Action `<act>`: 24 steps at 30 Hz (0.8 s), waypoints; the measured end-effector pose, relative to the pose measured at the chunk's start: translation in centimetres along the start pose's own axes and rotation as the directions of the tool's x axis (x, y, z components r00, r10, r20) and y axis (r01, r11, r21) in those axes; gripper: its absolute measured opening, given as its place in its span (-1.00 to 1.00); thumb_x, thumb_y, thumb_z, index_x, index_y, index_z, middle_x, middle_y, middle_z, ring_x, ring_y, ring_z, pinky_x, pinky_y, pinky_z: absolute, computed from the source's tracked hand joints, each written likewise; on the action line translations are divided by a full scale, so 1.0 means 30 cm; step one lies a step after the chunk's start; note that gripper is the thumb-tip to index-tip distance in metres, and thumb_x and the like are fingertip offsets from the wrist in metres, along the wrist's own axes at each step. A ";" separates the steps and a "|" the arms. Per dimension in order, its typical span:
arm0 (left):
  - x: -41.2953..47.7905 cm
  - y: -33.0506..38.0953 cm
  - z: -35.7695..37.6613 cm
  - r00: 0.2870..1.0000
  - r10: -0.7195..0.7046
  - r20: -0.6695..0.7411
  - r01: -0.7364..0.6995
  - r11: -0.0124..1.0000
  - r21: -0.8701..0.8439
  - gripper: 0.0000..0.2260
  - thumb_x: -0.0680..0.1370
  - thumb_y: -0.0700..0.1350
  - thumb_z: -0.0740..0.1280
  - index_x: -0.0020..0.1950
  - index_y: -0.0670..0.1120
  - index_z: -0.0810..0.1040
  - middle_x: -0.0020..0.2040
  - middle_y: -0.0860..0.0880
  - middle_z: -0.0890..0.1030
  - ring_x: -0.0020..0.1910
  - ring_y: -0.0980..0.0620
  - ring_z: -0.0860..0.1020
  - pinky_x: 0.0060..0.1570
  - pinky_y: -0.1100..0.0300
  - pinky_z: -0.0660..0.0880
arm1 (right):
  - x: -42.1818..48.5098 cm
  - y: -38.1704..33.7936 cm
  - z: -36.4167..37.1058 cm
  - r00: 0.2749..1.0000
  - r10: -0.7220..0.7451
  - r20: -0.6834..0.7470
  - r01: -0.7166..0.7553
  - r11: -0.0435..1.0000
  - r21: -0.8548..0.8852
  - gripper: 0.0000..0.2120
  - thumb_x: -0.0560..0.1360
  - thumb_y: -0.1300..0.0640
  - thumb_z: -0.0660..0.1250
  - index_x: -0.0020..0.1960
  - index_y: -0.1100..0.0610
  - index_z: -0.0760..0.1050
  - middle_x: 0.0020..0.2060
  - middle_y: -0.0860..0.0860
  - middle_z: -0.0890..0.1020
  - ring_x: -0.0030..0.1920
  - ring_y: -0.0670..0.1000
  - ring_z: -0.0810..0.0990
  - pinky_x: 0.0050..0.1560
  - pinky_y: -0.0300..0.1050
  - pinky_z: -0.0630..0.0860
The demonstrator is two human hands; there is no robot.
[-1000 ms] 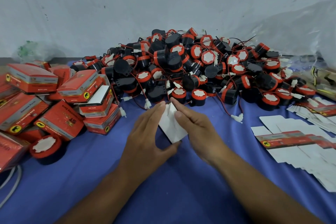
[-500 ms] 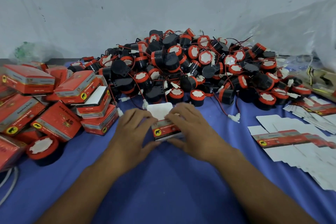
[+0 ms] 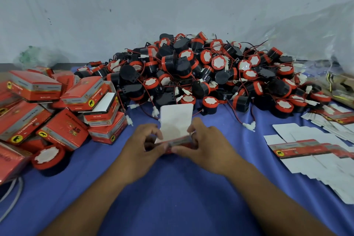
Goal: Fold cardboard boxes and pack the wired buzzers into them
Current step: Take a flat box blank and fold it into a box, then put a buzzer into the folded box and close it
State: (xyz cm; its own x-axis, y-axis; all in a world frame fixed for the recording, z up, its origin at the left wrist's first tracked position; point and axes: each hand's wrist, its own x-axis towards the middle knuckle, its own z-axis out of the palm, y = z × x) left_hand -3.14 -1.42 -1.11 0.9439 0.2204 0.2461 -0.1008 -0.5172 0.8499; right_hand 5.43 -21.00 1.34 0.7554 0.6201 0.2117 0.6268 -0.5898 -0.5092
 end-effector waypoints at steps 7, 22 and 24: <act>-0.012 -0.008 0.024 0.998 0.036 0.061 -0.046 0.983 0.177 -0.74 0.50 0.05 0.46 0.08 0.25 0.43 0.09 0.23 0.41 0.04 0.29 0.37 -0.10 0.53 0.32 | 0.057 0.196 -0.063 0.884 0.184 -0.429 -0.259 0.958 -0.123 -0.77 0.59 -0.06 0.28 -0.02 0.07 0.61 0.04 0.03 0.59 0.09 0.02 0.50 0.05 -0.01 0.39; -0.013 -0.015 0.027 1.000 0.005 0.007 -0.007 0.978 0.210 -0.56 0.51 0.11 0.43 0.34 0.16 0.39 0.27 0.21 0.40 0.26 0.12 0.36 0.22 0.23 0.39 | 0.017 0.096 -0.190 0.908 0.199 -0.369 0.250 0.449 0.858 -0.59 0.59 0.03 0.12 -0.18 0.03 0.72 -0.16 0.04 0.74 0.19 -0.04 0.61 0.35 0.02 0.33; -0.013 -0.014 0.026 1.000 0.006 0.008 -0.007 0.979 0.202 -0.56 0.51 0.11 0.43 0.34 0.15 0.39 0.27 0.17 0.42 0.24 0.11 0.39 0.20 0.21 0.42 | 0.018 0.102 -0.211 0.890 0.208 -0.406 0.370 0.190 0.909 -0.65 0.59 0.06 0.10 -0.07 0.03 0.67 0.03 0.02 0.73 0.37 0.06 0.53 0.50 0.10 0.20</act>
State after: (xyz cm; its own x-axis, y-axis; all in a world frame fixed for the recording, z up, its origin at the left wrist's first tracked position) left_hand -3.21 -1.93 -1.93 0.9458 0.2107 0.2471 -0.0418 -0.6754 0.7362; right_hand 8.97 -25.75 5.17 0.8801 0.2192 0.4211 0.2251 0.5882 -0.7767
